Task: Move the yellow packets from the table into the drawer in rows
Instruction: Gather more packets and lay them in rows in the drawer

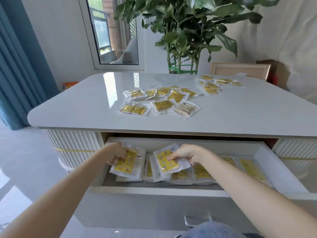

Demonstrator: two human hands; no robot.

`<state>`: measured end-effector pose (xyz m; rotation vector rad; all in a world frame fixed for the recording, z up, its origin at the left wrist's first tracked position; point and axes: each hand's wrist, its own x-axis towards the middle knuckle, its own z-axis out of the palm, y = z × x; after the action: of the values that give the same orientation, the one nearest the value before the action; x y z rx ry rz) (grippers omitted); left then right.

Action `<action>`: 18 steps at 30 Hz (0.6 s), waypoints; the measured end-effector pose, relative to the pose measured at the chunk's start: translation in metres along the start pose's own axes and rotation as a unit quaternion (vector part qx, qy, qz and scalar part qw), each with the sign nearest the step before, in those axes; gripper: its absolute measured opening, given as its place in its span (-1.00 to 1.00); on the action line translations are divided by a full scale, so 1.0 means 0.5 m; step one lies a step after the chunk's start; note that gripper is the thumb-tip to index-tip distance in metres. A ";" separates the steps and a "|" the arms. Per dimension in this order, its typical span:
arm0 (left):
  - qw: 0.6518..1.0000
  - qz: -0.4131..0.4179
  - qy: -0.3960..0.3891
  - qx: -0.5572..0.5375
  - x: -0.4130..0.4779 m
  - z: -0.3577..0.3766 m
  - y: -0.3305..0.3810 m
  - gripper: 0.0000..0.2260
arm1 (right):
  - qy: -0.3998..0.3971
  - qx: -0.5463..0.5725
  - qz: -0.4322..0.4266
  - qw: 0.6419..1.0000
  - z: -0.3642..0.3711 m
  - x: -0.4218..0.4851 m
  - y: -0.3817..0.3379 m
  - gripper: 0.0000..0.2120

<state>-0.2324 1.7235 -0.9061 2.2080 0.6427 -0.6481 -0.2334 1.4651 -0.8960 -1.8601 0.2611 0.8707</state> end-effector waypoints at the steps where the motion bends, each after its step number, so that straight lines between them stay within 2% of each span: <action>1: 1.000 -0.003 -0.001 0.010 0.016 0.001 -0.004 -0.69 | 0.002 0.000 0.003 1.000 0.004 0.007 0.001 -0.91; 3: 1.000 -0.014 -0.016 0.008 0.059 -0.001 -0.012 -0.64 | 0.007 0.002 0.003 1.000 0.013 0.021 0.002 -0.90; 7: 0.999 -0.019 -0.013 0.045 0.073 0.008 -0.015 -0.67 | 0.028 0.008 -0.011 1.000 0.031 0.052 -0.001 -0.91; 12: 0.988 0.027 0.048 0.144 0.038 0.022 -0.001 -0.64 | 0.079 -0.020 -0.034 0.996 0.057 0.080 0.000 -0.76; 16: 0.947 0.074 0.114 0.291 0.037 0.038 -0.012 -0.54 | 0.141 -0.104 -0.046 0.983 0.068 0.083 0.002 -0.43; 18: 0.929 0.115 0.162 0.312 0.031 0.040 -0.015 -0.52 | 0.172 -0.168 -0.054 0.969 0.066 0.070 0.003 -0.47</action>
<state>-0.2305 1.7165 -0.9313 2.9723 0.3444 -0.3958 -0.2238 1.5001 -0.9277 -2.3205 0.2312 0.5361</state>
